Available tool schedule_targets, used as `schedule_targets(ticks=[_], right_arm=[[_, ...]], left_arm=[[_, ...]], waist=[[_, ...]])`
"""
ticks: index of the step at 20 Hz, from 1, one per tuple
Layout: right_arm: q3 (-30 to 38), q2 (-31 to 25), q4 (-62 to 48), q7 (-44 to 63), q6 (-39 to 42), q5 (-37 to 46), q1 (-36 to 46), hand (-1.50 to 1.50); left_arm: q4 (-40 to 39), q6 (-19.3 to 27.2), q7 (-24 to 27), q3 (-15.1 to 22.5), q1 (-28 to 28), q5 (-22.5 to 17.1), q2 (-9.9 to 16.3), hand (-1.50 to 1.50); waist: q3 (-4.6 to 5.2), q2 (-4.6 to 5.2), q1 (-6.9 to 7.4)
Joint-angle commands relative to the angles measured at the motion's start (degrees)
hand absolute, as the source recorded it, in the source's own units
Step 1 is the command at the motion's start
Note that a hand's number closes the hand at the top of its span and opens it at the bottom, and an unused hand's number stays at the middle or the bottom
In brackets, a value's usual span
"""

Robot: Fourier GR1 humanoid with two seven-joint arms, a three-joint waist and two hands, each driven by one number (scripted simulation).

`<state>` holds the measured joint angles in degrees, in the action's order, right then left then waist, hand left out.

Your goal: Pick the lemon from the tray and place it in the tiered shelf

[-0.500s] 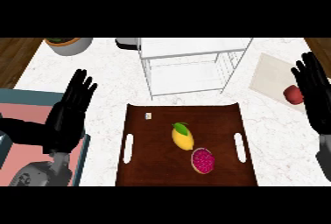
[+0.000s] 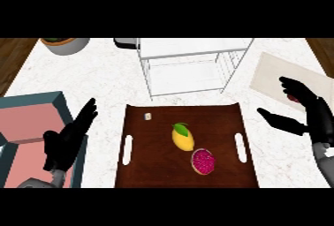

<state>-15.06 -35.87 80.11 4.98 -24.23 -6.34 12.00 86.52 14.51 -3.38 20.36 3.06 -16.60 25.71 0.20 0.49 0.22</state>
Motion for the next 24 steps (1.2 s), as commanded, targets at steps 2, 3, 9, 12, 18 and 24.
schedule_targets(ticks=[2, 3, 9, 12, 18, 24], right_arm=[[-1.25, 11.80, -5.93, -6.45, 0.97, -3.84, 0.97, -1.50], [-1.22, 11.87, -5.38, -11.09, 4.81, -5.57, -0.53, -1.50], [-8.24, 10.43, 1.95, -5.11, 11.36, 0.00, 3.26, -1.50], [-11.81, 7.37, 9.78, 4.49, 13.90, 1.56, 2.92, -1.50], [-21.02, 0.32, 11.89, 26.61, 18.74, 13.99, 14.57, -1.50], [-30.48, 1.53, 12.89, 47.92, 24.65, 28.51, 23.81, -1.50]], left_arm=[[-7.07, -3.60, 0.76, 0.87, 1.26, 1.63, 0.44, 0.00], [-6.35, -3.12, -0.30, 0.50, 2.15, 1.82, 0.40, 0.00], [-12.02, -5.14, 4.61, -0.82, 2.06, 3.09, -2.08, 0.00], [-7.65, -4.76, 5.37, -0.03, -3.61, 3.93, -0.39, 0.00], [-8.95, -6.00, 3.24, 0.59, -0.40, 3.89, -0.87, 0.00], [-10.28, -6.01, 3.40, -0.12, 0.68, 3.64, -1.84, 0.00]], waist=[[-0.29, 0.03, 0.25], [-0.32, -0.11, 0.01], [-0.16, -0.45, -0.30], [-0.14, -0.74, 0.00], [0.22, -0.95, 1.09], [0.23, -0.99, 0.94]])
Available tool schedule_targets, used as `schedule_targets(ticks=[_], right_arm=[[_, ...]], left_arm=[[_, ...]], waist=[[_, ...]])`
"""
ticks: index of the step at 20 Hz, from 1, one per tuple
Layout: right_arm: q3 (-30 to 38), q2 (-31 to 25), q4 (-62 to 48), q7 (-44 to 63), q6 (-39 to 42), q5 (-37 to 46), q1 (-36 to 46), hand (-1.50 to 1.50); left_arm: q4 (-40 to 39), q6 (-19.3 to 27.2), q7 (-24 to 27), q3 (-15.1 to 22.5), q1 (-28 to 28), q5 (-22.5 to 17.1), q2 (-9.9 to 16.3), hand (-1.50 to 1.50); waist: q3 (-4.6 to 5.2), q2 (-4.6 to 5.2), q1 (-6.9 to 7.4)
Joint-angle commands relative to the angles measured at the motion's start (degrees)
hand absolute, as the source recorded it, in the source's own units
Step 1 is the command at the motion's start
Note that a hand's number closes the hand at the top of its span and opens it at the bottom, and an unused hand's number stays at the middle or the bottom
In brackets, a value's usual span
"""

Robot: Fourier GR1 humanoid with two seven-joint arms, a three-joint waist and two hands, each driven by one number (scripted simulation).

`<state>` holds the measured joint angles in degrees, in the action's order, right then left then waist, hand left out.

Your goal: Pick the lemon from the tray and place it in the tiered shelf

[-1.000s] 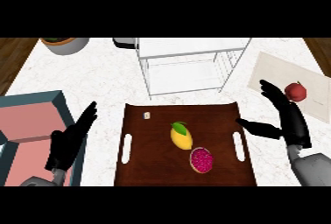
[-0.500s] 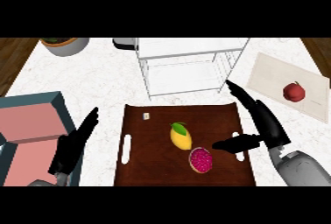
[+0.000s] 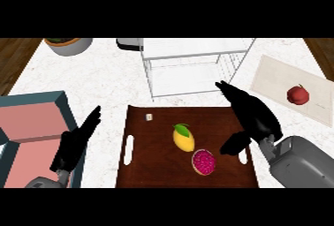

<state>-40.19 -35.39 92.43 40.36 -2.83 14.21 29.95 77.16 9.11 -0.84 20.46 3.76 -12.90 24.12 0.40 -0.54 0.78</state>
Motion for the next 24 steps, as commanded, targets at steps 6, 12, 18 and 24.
schedule_targets(ticks=[6, 12, 18, 24], right_arm=[[-8.73, 22.56, -7.81, 27.70, 7.61, 11.75, 13.95, -1.50], [-8.52, 28.10, -15.42, 27.81, 9.24, 12.94, 10.16, -1.50], [-7.97, 32.40, -17.75, 31.76, 11.00, 15.71, 8.67, -1.50], [-5.57, 29.97, -17.67, 30.57, 13.89, 20.93, 9.33, -1.50]], left_arm=[[-1.04, -0.60, 1.01, -0.84, 0.07, 1.37, -0.71, 0.00], [2.55, -0.49, -2.36, -2.48, 0.05, 1.28, -0.69, 0.00], [1.38, -2.37, 0.45, -2.92, -1.92, 2.44, -0.30, 0.00], [-0.96, -1.98, 1.58, -3.64, -1.09, 3.31, -3.19, 0.00]], waist=[[-0.31, 0.60, 0.52], [-0.38, 0.52, -0.21], [-0.37, 0.44, -0.47], [-0.36, 0.47, -0.85]])
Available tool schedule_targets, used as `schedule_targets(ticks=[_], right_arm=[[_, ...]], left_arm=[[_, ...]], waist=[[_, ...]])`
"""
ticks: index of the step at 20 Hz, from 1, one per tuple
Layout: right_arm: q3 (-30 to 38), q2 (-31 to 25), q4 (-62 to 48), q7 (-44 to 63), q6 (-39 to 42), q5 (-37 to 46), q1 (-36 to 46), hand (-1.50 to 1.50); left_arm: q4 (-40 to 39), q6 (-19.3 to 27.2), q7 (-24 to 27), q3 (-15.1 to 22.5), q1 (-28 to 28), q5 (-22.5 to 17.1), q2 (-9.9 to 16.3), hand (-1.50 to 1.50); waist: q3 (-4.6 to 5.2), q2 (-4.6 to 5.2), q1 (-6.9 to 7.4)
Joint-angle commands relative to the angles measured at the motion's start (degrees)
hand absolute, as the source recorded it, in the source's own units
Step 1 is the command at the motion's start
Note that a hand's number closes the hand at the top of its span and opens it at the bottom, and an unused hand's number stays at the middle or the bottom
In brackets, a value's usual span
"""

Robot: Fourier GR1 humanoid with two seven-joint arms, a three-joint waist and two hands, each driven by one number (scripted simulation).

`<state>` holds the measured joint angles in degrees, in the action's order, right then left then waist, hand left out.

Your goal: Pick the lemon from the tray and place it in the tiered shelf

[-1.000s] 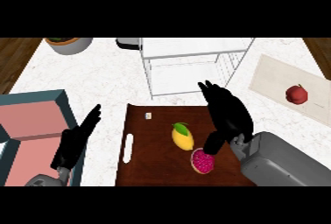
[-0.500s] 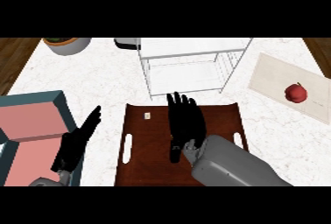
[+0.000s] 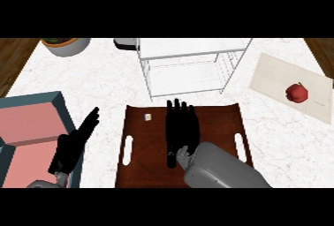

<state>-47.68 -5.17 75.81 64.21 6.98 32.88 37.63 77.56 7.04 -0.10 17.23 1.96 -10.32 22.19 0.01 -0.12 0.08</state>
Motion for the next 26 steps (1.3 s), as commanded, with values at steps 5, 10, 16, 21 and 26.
schedule_targets(ticks=[5, 10, 16, 21, 26], right_arm=[[-1.84, 3.06, 0.73, 10.33, 2.98, 7.90, -4.51, -1.50], [3.52, 3.48, -5.12, 3.09, 4.42, 9.21, -4.45, -1.50], [2.01, 5.06, -5.55, 6.11, 4.84, 10.50, -4.60, -1.50], [7.71, 4.20, -9.05, -2.10, 7.31, 14.66, -4.74, -1.50], [10.39, 5.12, -15.56, -7.72, 3.57, 16.56, -4.46, -1.50]], left_arm=[[0.35, -0.94, -0.75, -1.56, 0.17, 0.78, -0.46, 0.00], [1.55, -1.43, -2.18, -2.29, 0.54, 1.83, -1.50, 0.00], [-0.21, -2.68, 0.27, -3.43, -0.51, 3.23, -2.09, 0.00], [2.55, -1.15, -4.19, -3.50, -0.07, 5.34, -3.80, 0.00], [4.55, -2.58, -4.85, -3.61, -1.53, 7.17, -4.82, 0.00]], waist=[[0.01, -0.06, -0.35], [-0.01, 0.10, 0.08], [-0.01, 0.08, 0.42], [-0.02, 0.08, 0.13], [-0.03, 0.10, 0.28]])
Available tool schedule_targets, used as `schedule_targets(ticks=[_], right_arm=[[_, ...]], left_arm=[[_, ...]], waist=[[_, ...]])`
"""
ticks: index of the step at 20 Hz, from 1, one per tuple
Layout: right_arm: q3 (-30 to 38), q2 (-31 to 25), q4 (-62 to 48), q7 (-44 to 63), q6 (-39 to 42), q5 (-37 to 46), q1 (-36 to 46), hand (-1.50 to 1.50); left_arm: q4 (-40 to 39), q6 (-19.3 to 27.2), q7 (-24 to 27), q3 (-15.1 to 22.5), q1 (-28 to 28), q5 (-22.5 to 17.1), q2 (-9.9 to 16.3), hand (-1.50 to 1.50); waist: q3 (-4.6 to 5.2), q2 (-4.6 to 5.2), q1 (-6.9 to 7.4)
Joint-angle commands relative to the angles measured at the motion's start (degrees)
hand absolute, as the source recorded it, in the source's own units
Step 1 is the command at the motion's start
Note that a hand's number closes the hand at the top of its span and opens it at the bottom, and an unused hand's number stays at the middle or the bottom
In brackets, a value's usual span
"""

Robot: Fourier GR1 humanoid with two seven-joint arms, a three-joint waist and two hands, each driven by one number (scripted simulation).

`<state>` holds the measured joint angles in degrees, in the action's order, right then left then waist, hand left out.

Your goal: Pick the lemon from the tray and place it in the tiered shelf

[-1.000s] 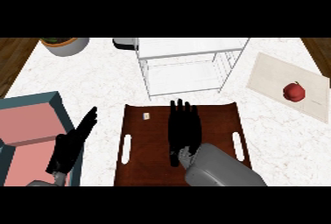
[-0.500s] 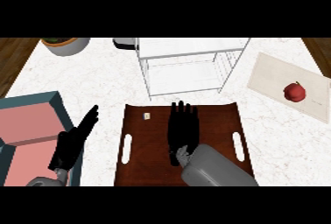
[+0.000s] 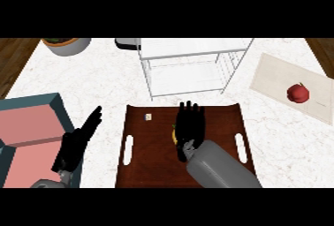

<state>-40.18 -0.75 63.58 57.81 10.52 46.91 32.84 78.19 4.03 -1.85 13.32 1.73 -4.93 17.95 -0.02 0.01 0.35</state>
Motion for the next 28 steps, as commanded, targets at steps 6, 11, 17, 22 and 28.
schedule_targets(ticks=[6, 11, 17, 22, 28], right_arm=[[-0.87, 0.74, -4.38, -3.72, 2.36, -0.84, 3.63, 1.50], [-6.72, 0.74, -9.16, -4.35, -8.96, -3.56, 2.91, 1.50], [-5.39, 0.73, -3.18, -1.74, -9.86, 3.65, 1.19, 1.50], [0.80, -3.79, 6.97, -1.02, -4.86, 4.77, -1.17, 1.50], [7.18, -20.46, 29.21, -6.37, -7.42, -1.99, -16.15, 1.50]], left_arm=[[-0.52, -2.72, -2.02, -3.31, 2.40, 1.23, -0.97, 0.00], [-3.40, -4.96, 1.60, -5.24, 1.48, 2.11, -1.10, 0.00], [0.27, -5.68, 2.49, -5.12, -3.87, 2.76, -1.42, 0.00], [-0.44, -4.27, -0.55, -6.33, -0.88, 3.78, -2.85, 0.00], [-0.69, -4.36, 2.54, -6.94, -3.81, 3.31, -2.76, 0.00]], waist=[[0.02, 0.05, 0.12], [0.01, 0.14, 0.54], [0.02, -0.06, 0.03], [0.03, -0.21, -0.68], [0.04, -0.66, -2.66]])
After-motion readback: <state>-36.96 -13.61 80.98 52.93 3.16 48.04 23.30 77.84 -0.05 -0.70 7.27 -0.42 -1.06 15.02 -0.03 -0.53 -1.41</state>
